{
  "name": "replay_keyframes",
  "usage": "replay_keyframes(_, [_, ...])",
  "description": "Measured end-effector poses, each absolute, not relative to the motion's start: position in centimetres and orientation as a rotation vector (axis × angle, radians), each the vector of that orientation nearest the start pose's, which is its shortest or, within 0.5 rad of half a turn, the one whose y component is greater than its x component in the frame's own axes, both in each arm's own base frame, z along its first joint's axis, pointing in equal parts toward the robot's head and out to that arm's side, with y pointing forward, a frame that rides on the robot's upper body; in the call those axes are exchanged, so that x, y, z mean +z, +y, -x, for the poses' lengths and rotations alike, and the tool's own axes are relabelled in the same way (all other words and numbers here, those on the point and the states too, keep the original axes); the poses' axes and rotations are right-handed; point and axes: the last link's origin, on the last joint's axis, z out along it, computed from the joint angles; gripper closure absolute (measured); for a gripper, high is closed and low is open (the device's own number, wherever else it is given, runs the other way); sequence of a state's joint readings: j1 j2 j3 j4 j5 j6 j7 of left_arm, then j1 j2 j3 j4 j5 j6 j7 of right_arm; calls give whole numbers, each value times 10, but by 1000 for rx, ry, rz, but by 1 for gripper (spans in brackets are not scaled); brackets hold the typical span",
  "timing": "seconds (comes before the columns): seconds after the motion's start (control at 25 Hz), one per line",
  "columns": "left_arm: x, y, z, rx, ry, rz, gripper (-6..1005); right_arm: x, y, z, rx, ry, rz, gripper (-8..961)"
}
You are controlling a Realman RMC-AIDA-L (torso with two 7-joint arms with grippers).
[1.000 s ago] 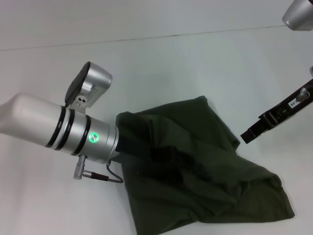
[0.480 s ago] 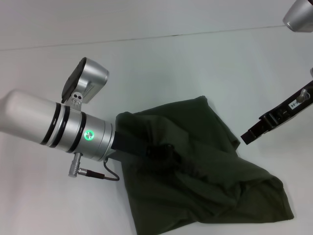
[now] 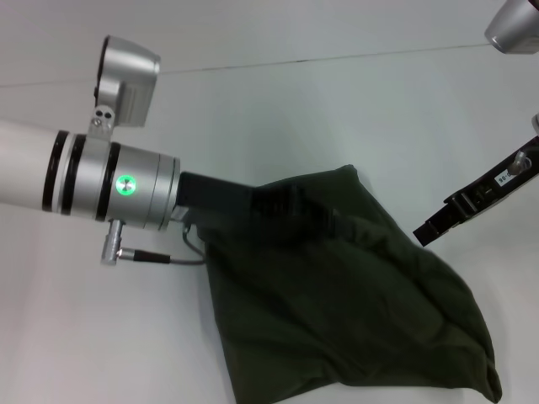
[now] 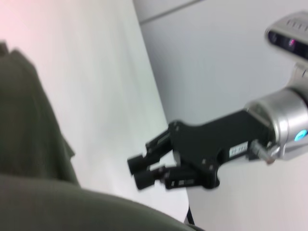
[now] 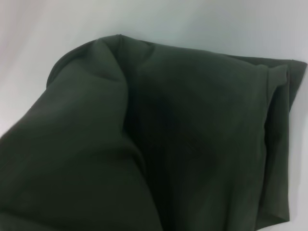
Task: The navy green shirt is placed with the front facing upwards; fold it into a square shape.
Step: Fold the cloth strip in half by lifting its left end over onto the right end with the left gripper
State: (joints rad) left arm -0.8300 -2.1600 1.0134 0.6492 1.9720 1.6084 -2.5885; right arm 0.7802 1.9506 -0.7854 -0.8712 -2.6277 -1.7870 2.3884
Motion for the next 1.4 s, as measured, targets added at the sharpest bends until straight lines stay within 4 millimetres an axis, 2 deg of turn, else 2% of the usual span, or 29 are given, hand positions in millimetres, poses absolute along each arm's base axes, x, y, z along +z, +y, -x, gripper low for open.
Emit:
replay_keyframes(0.16, [-71, 349, 124, -519, -1969, 2791, 918, 60, 366, -241, -303, 1532, 2590, 726])
replay_keyframes(0.32, [-83, 358, 120, -597, -1935, 2751, 918, 59, 367, -240, -300, 1529, 2590, 726])
replay_keyframes(0.76, [-98, 377, 109, -667, -1844, 2674, 919, 64, 365, -243, -308, 1551, 2576, 726])
replay_keyframes(1.2, [-107, 374, 115, -632, -1873, 2657, 919, 91, 369, -225, -234, 1471, 2578, 727])
replay_keyframes(1.4, [-107, 375, 116, -633, -1871, 2649, 919, 97, 365, -211, -136, 1425, 2661, 726])
